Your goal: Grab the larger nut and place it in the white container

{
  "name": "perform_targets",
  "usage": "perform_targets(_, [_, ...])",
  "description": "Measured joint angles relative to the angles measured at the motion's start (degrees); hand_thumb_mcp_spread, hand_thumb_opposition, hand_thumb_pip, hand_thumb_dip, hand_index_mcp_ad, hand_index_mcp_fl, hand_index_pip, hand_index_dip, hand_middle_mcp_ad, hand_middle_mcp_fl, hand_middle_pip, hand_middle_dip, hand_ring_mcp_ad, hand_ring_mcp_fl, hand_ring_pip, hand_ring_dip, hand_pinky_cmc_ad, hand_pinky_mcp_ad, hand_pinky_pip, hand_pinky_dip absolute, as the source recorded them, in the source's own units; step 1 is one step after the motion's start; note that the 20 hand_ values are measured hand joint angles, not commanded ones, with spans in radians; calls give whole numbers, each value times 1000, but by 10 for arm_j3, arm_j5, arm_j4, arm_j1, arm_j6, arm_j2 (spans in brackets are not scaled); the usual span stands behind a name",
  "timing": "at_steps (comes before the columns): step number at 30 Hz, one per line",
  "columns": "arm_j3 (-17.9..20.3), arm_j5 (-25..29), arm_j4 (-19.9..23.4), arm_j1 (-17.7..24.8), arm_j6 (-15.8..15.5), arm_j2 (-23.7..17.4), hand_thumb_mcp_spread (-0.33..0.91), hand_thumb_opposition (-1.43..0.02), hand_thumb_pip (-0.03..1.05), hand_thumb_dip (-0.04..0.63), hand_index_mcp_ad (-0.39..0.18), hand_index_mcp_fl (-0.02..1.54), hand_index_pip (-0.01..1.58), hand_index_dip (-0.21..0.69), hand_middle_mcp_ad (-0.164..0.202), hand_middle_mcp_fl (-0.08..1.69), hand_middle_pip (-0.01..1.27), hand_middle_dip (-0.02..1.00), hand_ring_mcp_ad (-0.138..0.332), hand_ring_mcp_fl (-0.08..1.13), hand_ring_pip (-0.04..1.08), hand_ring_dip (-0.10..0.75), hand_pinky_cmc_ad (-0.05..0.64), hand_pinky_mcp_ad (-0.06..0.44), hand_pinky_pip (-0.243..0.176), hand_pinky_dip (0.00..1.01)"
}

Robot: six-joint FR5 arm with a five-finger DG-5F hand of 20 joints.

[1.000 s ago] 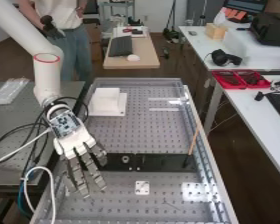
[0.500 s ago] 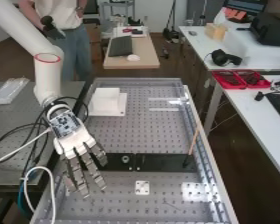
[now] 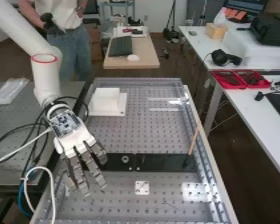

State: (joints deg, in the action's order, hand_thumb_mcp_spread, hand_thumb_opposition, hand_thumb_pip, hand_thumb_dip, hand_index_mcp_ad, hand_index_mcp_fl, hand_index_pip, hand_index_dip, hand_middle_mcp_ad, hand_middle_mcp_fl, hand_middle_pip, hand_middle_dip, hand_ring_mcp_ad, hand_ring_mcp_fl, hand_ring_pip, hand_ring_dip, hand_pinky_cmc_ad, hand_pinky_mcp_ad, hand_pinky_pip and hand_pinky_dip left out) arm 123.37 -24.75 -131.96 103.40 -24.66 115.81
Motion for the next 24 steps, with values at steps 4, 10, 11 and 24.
perform_targets(4, [6, -7, 31, -1, -36, -14, 349, -911, 723, 202, -105, 333, 1522, -2, 72, 2, 127, 216, 176, -2, 178, 108, 346, 300, -124, 682])
perform_targets(10, [17, -45, 87, 4, -117, -60, 349, -911, 726, 202, -105, 333, 1524, -2, 68, 5, 133, 216, 162, -2, 178, 108, 349, 302, -124, 653])
perform_targets(11, [17, -51, 89, 6, -121, -65, 349, -911, 726, 202, -105, 333, 1524, -2, 68, 5, 133, 216, 162, -2, 176, 108, 347, 298, -124, 653])
perform_targets(24, [-17, -354, -60, 29, -67, -136, 349, -911, 726, 202, -106, 333, 1524, -2, 63, 35, 133, 216, 141, -2, 138, 108, 328, 291, -120, 623])
